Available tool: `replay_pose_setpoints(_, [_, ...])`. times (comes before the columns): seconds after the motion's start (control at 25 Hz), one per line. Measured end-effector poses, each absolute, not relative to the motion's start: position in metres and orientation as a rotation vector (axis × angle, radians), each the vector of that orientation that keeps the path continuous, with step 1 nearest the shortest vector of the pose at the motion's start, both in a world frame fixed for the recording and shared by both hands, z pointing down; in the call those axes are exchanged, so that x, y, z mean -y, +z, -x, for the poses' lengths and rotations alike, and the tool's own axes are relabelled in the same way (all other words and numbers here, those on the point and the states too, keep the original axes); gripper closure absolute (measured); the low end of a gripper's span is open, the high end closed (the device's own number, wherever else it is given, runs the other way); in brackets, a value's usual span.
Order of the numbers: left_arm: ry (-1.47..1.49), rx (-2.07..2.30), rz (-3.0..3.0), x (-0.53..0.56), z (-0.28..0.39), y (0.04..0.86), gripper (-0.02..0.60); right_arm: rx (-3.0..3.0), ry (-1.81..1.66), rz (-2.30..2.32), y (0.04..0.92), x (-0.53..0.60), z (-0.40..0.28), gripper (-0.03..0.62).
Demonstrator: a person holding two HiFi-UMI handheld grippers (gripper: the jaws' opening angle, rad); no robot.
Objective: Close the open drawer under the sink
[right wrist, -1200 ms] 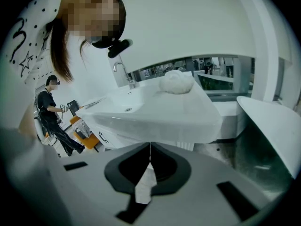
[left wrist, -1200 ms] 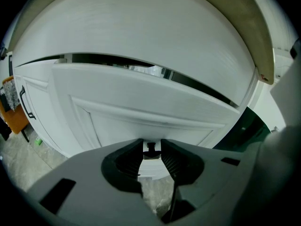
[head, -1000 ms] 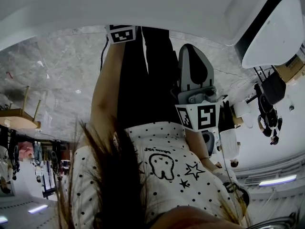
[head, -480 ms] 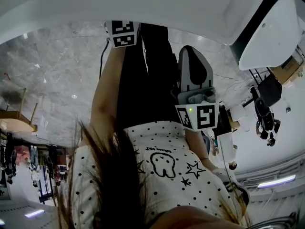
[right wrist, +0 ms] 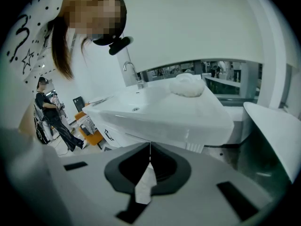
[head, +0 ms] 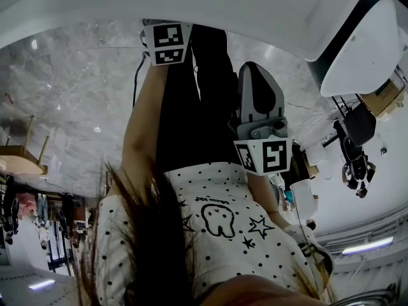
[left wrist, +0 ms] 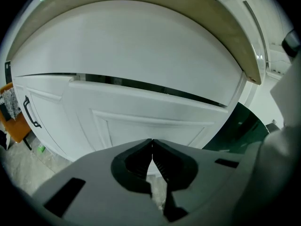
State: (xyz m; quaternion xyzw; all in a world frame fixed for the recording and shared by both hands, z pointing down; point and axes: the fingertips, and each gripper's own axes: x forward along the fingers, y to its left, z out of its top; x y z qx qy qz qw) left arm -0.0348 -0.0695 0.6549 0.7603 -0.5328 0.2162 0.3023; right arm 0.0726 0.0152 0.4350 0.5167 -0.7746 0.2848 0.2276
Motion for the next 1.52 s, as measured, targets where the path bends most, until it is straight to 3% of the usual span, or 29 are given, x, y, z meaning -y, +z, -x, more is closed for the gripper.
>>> replay_pose_setpoints(1.0, [0.569,1.391,-2.048,0.069,0.028,0.613,0.577,2.152,0.817,-1.570,0.406,0.004,-0.082,0.579])
replay_pose_setpoints(1.52, [0.517,1.351,-2.101,0.061,0.026,0.523,0.577,2.207,0.713,-1.611,0.343,0.016,-0.084,0.580])
